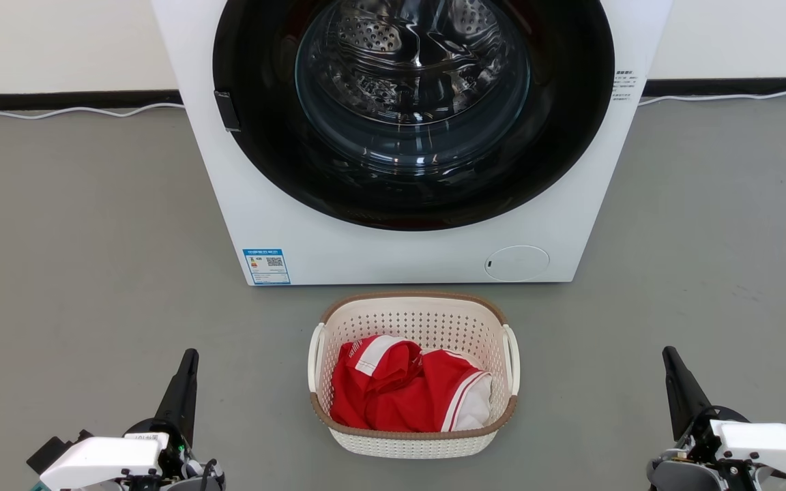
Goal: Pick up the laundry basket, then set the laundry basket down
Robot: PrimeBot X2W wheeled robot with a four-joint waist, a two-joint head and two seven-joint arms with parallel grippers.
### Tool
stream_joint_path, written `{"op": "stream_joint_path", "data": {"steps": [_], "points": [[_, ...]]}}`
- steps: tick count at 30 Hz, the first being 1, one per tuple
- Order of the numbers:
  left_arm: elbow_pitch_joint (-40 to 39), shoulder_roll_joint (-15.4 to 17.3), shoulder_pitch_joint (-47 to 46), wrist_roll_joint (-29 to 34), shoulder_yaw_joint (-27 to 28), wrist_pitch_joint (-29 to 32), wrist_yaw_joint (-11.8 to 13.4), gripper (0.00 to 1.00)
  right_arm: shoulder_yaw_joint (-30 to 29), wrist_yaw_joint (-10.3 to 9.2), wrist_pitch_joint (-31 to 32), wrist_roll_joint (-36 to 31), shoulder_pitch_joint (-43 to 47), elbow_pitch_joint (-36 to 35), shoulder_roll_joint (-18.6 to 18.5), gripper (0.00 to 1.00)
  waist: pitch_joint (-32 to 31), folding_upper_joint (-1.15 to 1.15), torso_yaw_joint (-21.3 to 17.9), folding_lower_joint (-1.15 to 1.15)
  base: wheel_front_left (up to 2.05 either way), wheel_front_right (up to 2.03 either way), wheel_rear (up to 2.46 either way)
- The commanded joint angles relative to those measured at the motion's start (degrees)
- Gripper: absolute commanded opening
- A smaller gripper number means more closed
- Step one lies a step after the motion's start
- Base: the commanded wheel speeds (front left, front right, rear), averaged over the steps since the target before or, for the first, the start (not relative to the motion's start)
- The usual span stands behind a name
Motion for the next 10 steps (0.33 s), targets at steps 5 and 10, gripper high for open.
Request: {"op": "stream_joint_path", "data": {"steps": [5, 10], "points": [[-1.64, 0.76, -3.06, -0.29, 1.73, 0.35, -0.36, 0.00, 1.03, 0.42, 0.42, 0.38, -3.36, -1.70, -0.57, 0.00, 0.00, 0.00, 0.00, 0.00, 0.00, 0.00, 0.00], [-1.64, 0.76, -3.06, -0.29, 1.73, 0.35, -0.36, 0.00, 1.03, 0.42, 0.42, 0.38, -3.36, -1.70, -0.57, 0.00, 0.00, 0.00, 0.00, 0.00, 0.00, 0.00, 0.00]]}}
